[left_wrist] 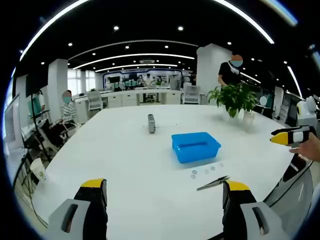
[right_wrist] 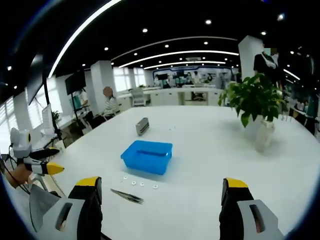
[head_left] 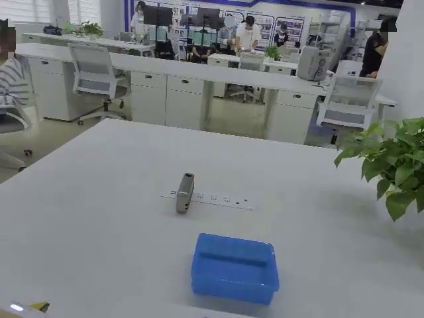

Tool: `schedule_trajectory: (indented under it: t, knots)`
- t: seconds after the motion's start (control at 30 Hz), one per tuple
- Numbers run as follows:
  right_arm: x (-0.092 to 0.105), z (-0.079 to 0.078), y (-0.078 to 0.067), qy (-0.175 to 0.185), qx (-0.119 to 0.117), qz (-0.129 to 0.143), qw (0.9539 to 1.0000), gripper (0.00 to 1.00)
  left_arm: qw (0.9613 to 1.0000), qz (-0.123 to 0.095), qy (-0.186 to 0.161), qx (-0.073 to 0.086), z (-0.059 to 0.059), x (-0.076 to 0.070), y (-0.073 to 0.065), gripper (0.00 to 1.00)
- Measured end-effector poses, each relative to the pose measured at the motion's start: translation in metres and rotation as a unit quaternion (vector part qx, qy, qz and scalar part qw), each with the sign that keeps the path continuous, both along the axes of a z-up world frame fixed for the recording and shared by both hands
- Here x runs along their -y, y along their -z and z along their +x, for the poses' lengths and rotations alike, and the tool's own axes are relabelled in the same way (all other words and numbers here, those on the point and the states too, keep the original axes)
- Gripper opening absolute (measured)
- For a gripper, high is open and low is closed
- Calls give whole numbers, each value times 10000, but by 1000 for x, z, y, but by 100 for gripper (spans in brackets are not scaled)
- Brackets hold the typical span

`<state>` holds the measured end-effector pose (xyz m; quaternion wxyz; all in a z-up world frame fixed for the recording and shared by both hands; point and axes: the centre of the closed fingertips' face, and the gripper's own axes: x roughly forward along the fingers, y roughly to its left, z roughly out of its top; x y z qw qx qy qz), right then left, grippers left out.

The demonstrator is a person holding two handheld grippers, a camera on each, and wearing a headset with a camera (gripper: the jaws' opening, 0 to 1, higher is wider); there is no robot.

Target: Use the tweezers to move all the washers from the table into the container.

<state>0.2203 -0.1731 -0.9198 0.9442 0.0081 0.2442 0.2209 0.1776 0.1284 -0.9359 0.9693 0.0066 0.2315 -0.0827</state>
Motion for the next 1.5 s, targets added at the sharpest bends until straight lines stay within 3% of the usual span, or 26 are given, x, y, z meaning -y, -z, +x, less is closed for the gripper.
schedule_trajectory:
  t: [0.87,1.5]
  knots:
    - [2,0,-7,54,97,-82,9999,99,9999,-17,-56,121,1,-4,-5,97]
    - [2,-1,-9,27,98,-176,9998,99,9999,48,144,28,1,2,-3,95]
